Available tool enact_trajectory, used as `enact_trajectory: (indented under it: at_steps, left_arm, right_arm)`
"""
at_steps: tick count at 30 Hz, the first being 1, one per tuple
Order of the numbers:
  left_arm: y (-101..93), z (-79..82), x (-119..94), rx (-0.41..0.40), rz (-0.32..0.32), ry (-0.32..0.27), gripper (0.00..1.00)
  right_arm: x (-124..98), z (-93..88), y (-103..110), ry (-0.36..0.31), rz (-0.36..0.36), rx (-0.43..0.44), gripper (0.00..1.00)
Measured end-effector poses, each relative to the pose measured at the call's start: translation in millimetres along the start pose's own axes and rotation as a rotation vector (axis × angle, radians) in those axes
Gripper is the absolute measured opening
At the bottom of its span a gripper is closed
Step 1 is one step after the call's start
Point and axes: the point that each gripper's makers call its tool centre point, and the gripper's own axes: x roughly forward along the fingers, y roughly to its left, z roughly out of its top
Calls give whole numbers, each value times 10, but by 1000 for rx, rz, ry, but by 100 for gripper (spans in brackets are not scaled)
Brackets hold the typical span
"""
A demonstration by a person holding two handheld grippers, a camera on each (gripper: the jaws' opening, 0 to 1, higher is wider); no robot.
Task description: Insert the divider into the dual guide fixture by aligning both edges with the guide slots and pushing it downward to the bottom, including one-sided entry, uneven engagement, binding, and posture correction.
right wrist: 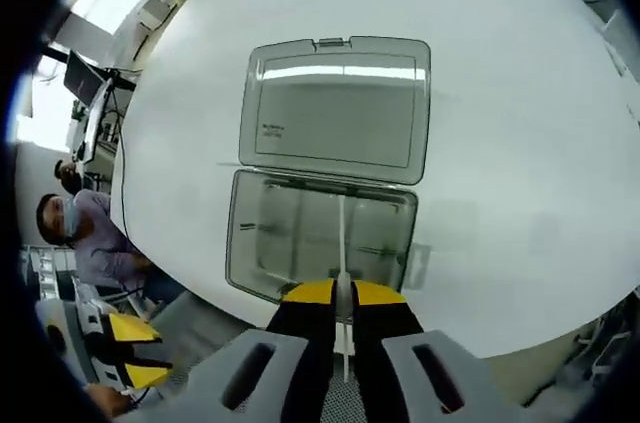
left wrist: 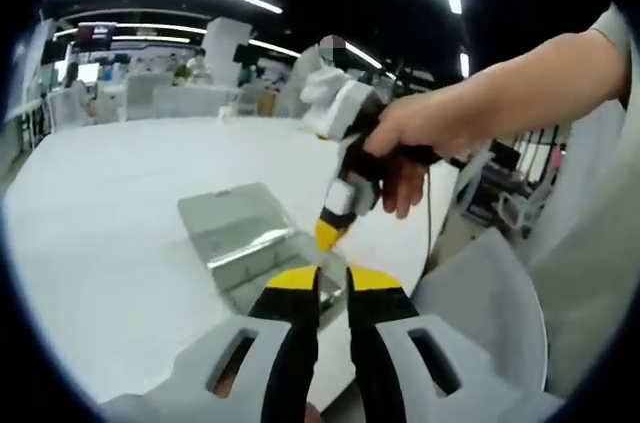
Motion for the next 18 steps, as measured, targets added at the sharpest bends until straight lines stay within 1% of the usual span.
enact_trajectory:
  at_steps: [4, 9, 18]
  left_arm:
    - [-16, 2, -13, -6, 3, -2, 7]
    - [-9, 2, -42, -14, 11, -7, 7]
    - [-5, -4, -79, -23, 18, -10, 7]
  right_arm:
    - [51, 31, -13, 4, -4, 10, 0]
    - [68, 38, 31, 6, 6, 46, 0]
    - [164, 74, 57, 18, 8, 62, 0]
